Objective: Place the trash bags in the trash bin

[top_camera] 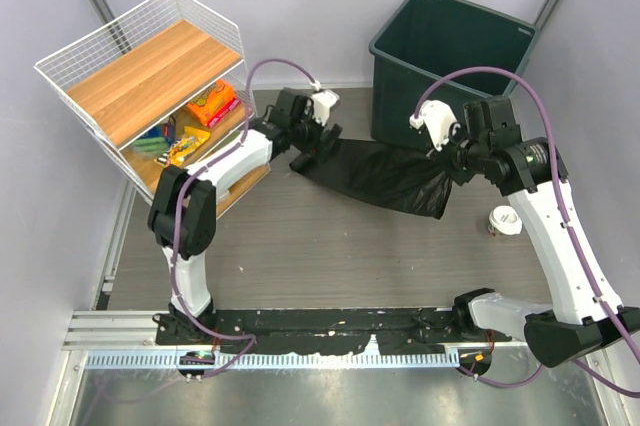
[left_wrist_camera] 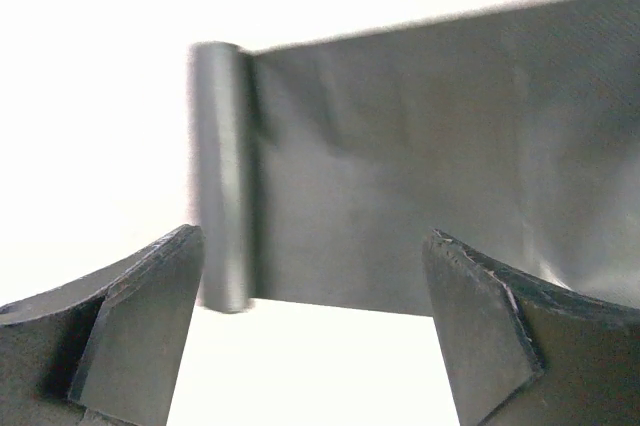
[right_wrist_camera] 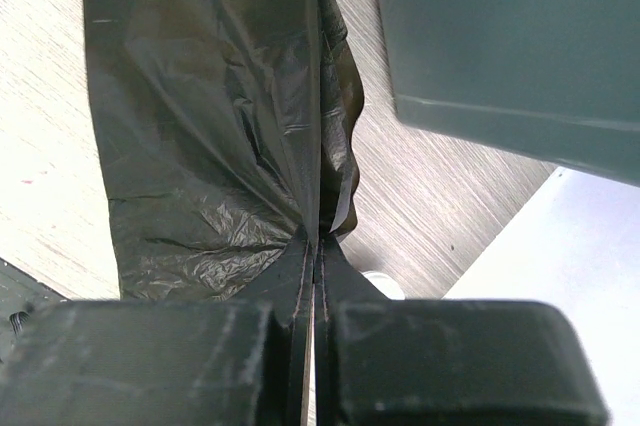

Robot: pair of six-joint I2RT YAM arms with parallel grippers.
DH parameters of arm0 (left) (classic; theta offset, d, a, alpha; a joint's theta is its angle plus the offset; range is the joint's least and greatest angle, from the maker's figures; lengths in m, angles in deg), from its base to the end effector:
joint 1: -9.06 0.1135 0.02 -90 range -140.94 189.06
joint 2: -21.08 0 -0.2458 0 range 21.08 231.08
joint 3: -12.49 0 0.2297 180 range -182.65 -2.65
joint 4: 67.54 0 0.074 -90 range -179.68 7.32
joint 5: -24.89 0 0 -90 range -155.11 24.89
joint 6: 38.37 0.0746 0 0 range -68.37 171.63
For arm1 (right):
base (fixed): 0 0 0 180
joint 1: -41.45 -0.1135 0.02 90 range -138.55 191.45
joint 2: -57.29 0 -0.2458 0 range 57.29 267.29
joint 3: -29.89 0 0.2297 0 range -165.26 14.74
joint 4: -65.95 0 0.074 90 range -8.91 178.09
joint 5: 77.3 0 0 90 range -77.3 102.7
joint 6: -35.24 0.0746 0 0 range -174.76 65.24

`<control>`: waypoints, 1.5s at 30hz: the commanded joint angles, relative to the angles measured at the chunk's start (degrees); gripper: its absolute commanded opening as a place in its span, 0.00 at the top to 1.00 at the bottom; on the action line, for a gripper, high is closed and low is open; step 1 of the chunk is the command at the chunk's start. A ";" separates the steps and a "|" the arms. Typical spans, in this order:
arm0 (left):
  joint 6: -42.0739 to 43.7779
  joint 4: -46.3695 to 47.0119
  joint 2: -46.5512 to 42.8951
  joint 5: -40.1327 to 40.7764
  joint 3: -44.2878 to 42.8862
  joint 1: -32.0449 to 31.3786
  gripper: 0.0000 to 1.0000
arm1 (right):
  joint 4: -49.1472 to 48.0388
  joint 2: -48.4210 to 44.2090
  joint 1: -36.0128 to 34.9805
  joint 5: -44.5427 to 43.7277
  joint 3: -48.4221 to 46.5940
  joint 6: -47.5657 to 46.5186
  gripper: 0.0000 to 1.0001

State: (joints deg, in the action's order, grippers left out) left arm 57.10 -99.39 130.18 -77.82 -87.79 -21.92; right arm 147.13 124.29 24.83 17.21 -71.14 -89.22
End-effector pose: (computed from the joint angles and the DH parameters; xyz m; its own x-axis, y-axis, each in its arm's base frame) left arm 0.3677 -0.2399 0.2149 -0.4947 0.4055 -0.7687 0.6955 0.7150 -0.0704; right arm 0.2046 0.0672 0.3595 -0.3889 -0.7048 -0.5934 -0.6749 0.6564 -0.3373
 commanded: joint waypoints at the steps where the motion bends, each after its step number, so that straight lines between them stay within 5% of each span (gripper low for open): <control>1: 2.69 -3.85 2.95 6.20 -7.48 3.73 0.08 | -1.79 -0.82 0.71 -1.70 -0.16 -0.87 0.99; 21: 7.53 -12.91 15.97 7.61 -17.16 3.91 0.12 | 0.05 -3.02 6.68 -2.32 -3.58 -4.04 0.99; 34: 6.74 -15.45 16.76 2.35 -15.76 3.82 0.45 | 1.55 -2.93 13.54 2.16 -9.20 -6.85 0.99; 38: 5.16 -16.60 15.80 -2.66 -13.91 3.82 0.44 | 1.99 -2.67 13.55 3.13 -9.74 -6.59 0.98; 45: 0.86 -16.60 13.16 -8.47 -10.66 3.39 0.21 | 2.25 -2.23 13.81 3.22 -12.19 -6.68 0.99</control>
State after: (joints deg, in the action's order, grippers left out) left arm 60.77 -113.57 146.27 -82.45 -100.12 -18.47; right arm 150.04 122.26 38.07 20.36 -78.97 -95.21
